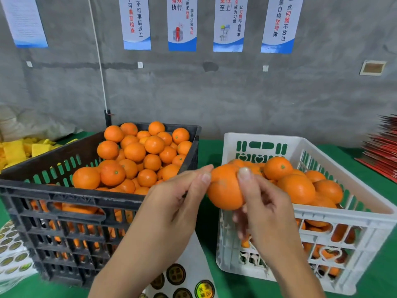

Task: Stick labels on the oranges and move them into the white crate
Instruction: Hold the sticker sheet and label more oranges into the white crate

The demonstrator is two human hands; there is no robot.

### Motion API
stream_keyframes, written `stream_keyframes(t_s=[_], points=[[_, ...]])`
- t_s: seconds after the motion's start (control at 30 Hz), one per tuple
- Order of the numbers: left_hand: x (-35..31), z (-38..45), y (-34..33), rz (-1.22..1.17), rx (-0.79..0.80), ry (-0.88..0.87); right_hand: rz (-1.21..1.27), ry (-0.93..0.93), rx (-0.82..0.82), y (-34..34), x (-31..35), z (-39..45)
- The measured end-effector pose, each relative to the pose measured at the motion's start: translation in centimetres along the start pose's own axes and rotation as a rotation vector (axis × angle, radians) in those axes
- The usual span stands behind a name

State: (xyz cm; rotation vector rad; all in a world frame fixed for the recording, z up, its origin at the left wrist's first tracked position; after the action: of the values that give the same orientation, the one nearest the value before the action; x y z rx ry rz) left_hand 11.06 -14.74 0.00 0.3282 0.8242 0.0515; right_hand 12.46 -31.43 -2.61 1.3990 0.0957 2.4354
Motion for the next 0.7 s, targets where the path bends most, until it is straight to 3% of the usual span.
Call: stream_keyframes(t_s=[0.17, 0.27, 0.4, 0.57, 0.63, 0.7], points=[[1.6, 0.1, -0.9, 0.110, -0.057, 0.054, 0.366, -0.345, 0.264, -0.8, -1.5, 0.0], [1.5, 0.0, -1.8, 0.167, -0.080, 0.054, 0.507, -0.440, 0.189, -0.5, -2.3, 0.3], [0.8, 0.1, -1.7, 0.296, -0.180, -0.002, 0.639, -0.319, -0.076, 0.8, -3.3, 1.3], [0.8, -0.1, -1.4, 0.243, -0.291, -0.019, 0.495, -0.094, -0.135, 1.7, -2.8, 1.7], [0.7, -0.2, -1.2, 0.178, -0.349, -0.035, 0.389, -0.042, 0.020, 1.2, -1.9, 1.6], [0.6, -0.5, -0.6, 0.120, -0.428, -0.045, 0.291, -0.049, 0.376, -0.7, -0.9, 0.5]])
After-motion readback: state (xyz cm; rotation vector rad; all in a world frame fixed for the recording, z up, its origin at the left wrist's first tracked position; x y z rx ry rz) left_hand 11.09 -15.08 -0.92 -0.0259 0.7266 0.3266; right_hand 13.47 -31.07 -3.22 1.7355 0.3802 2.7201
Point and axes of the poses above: each hand's wrist, its own z-axis towards the middle knuckle, its own y-axis out of the back of the hand, x = y × z, the point moved 7 cm from there along z, towards the middle knuckle, and after that the axes turned 9 degrees about -z, right-handed, at the moved point
